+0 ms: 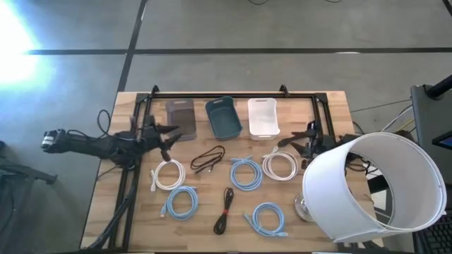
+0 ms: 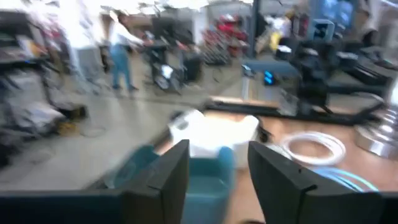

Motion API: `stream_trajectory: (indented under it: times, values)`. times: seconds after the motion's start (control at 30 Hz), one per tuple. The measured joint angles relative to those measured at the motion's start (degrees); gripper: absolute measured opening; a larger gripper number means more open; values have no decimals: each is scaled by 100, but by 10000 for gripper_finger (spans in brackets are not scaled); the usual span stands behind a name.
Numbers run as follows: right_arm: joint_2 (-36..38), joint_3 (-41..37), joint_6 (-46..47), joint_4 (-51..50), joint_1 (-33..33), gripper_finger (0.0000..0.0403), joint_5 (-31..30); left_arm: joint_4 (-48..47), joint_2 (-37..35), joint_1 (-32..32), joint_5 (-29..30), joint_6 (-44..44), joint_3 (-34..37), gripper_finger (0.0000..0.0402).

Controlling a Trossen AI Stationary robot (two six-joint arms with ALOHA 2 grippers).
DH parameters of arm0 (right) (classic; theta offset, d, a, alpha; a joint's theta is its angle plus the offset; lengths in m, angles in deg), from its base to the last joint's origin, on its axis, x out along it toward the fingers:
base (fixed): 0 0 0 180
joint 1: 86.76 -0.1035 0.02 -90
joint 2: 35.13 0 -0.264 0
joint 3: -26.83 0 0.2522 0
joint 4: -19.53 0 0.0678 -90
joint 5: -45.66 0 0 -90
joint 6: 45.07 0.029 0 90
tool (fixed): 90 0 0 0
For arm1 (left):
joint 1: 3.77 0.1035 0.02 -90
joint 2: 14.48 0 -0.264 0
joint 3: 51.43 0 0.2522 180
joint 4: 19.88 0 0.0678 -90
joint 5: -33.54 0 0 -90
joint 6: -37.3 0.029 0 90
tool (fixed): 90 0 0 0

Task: Sort HDMI cables
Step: Put the top left black HDMI cable into the black bin

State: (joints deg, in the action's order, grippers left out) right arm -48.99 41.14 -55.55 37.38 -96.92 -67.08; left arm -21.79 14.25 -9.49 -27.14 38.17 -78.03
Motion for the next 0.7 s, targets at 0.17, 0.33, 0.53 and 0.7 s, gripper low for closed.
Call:
stream_trajectory:
  times: [0.17, 0.33, 0.53, 0.7]
  values:
    - [-460, 150, 83, 178, 257, 226, -168, -112, 1102, 4, -337, -462, -440, 194]
    - [-914, 564, 416, 161, 553, 248, -177, -1085, 2395, 9, -522, -701, -1229, 202]
    - [-1434, 987, 473, -399, 642, 249, -183, -2072, 3840, 11, -608, -1317, -2282, 202]
    - [-1862, 1265, 871, -633, 647, 243, -181, -2231, 4773, 11, -1342, -1710, -2916, 202]
